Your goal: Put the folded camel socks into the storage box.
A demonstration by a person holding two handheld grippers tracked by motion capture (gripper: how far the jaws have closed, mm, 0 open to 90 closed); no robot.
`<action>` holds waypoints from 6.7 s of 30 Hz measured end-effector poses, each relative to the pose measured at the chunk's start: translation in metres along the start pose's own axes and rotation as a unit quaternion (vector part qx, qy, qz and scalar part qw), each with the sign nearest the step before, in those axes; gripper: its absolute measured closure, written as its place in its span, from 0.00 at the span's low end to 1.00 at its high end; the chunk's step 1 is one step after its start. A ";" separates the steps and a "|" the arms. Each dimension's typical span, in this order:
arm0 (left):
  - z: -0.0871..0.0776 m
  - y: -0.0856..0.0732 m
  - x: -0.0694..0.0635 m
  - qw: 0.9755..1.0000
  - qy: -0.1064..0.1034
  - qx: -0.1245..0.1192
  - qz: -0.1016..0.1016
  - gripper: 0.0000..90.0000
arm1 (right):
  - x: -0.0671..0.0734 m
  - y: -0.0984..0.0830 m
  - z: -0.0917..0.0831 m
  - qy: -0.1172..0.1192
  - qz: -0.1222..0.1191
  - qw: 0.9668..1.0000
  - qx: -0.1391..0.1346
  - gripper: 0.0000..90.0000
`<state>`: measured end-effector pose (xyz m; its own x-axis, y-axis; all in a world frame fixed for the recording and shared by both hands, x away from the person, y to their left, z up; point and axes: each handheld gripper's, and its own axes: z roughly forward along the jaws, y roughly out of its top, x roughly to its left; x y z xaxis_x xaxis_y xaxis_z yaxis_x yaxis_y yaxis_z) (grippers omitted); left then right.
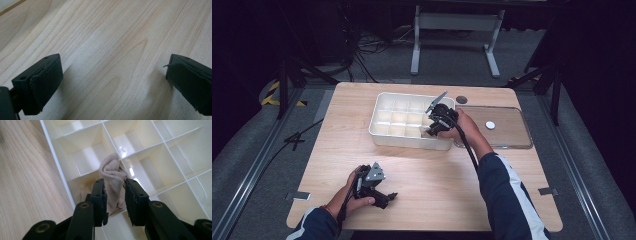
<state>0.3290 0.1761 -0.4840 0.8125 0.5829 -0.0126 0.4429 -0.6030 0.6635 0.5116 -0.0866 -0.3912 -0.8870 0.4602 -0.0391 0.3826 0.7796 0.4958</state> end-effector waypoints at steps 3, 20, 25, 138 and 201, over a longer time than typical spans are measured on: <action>0.000 0.000 0.000 1.000 0.000 0.000 0.000 0.01 | 0.001 0.000 -0.002 0.001 -0.002 1.000 -0.006 0.76; -0.001 0.000 0.000 1.000 -0.001 0.004 0.000 0.01 | 0.017 -0.011 -0.029 -0.026 -0.008 0.999 -0.043 0.66; -0.001 0.000 0.000 1.000 -0.001 0.004 0.000 0.01 | 0.022 -0.015 -0.038 -0.038 -0.011 0.998 -0.049 0.62; 0.000 0.000 0.000 1.000 0.002 0.001 -0.002 0.01 | 0.070 -0.280 -0.070 -0.100 0.074 0.984 -0.130 0.28; 0.002 0.001 0.001 1.000 -0.002 0.002 0.003 0.00 | 0.067 -0.312 -0.071 -0.097 0.156 0.971 -0.150 0.19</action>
<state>0.3308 0.1747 -0.4843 0.8167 0.5770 -0.0127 0.4397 -0.6078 0.6612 0.3141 -0.3292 -0.4869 -0.6629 0.7487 0.0054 0.5068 0.4434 0.7393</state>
